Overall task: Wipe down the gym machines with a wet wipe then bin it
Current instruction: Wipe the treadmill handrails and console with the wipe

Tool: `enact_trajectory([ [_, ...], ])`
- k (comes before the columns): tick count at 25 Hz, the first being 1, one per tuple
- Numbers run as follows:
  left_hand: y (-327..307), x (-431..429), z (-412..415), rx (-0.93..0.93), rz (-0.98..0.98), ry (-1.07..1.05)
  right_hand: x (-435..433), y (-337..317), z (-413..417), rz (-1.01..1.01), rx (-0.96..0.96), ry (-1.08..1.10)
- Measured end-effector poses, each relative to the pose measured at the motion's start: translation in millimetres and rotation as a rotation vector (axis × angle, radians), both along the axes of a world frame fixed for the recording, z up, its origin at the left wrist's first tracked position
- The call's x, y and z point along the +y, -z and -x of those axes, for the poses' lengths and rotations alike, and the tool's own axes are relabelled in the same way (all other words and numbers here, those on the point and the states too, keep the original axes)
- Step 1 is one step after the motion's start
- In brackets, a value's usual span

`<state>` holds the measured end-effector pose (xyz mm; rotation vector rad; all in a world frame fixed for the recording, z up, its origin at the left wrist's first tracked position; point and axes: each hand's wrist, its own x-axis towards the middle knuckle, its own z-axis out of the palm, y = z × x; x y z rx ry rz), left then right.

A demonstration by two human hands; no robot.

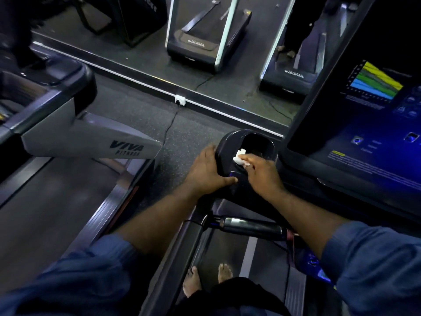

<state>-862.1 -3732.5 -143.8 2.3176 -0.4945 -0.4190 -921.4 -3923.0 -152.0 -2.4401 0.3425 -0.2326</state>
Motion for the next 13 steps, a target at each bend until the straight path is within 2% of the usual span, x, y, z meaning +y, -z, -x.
enact_trajectory([
  [2, 8, 20, 30, 0.027, 0.034, -0.058, -1, -1, 20, 0.021, -0.024, -0.107],
  [5, 21, 41, 74, -0.014, 0.025, -0.091, -8, -11, 45, 0.076, -0.060, -0.153],
  [7, 25, 47, 89, -0.062, -0.015, -0.098, -3, -13, 72, 0.100, -0.077, -0.344],
  [10, 23, 54, 110, -0.117, -0.099, -0.123, 23, -5, 116, 0.072, 0.134, -0.677],
  [11, 22, 58, 120, -0.122, -0.141, -0.130, 25, -2, 126, 0.130, 0.174, -0.730],
  [13, 22, 66, 139, -0.121, -0.233, -0.134, 18, 0, 136, 0.270, 0.196, -0.690],
])
